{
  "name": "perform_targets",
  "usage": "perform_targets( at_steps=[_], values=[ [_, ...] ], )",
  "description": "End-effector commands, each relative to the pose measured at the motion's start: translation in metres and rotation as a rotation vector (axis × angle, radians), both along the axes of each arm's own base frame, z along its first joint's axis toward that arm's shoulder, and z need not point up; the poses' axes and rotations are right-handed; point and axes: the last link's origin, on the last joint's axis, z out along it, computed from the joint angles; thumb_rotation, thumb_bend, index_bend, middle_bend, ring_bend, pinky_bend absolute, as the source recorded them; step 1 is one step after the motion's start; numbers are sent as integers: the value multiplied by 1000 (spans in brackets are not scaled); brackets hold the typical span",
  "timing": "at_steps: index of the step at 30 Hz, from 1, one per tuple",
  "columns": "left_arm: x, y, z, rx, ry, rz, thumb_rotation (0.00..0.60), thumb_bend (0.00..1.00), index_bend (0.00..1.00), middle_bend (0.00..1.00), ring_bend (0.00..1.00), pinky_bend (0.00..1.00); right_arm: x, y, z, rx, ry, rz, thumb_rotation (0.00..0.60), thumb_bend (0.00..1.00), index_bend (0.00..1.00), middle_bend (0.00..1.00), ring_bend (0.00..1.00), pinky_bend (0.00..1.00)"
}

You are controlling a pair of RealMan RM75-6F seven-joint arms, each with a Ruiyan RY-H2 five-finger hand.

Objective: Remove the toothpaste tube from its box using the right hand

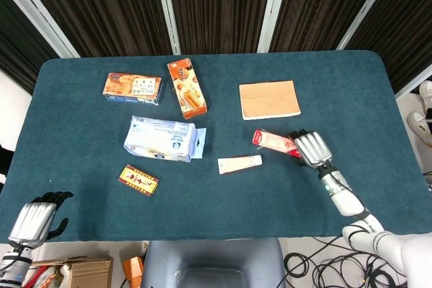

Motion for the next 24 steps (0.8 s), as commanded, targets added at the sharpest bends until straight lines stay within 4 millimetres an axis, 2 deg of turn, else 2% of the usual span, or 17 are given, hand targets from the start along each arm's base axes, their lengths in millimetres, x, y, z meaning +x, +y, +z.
perform_targets(
  at_steps=[1, 6, 11, 14, 16, 18, 24],
  values=[
    [0, 0, 0, 1, 0, -1, 600, 359, 305, 331, 274, 426, -3, 1, -6, 11, 2, -8, 600, 247, 242, 284, 237, 522],
    [0, 0, 0, -1, 1, 2, 600, 359, 305, 331, 274, 426, -6, 1, -6, 20, 8, -21, 600, 242, 170, 195, 156, 428],
    [0, 0, -1, -6, 3, 1, 600, 360, 305, 331, 274, 426, -4, 3, -1, 16, -15, -14, 600, 207, 18, 53, 28, 255],
    [-1, 0, -1, -6, 4, 3, 600, 360, 305, 331, 274, 426, 3, 7, 9, -3, -47, 24, 600, 151, 0, 0, 0, 130],
    [-1, 0, -1, -3, 5, 5, 600, 361, 305, 331, 275, 426, 9, 16, 20, -31, -79, 61, 600, 130, 0, 0, 0, 106],
    [-1, 0, 0, 1, 6, 7, 600, 361, 305, 331, 275, 426, 14, 28, 32, -68, -87, 86, 600, 127, 0, 0, 0, 96],
    [-1, -1, 1, 14, 17, 8, 600, 361, 305, 331, 275, 427, 20, 99, 86, -281, -51, 70, 600, 127, 0, 0, 0, 99]
  ],
)
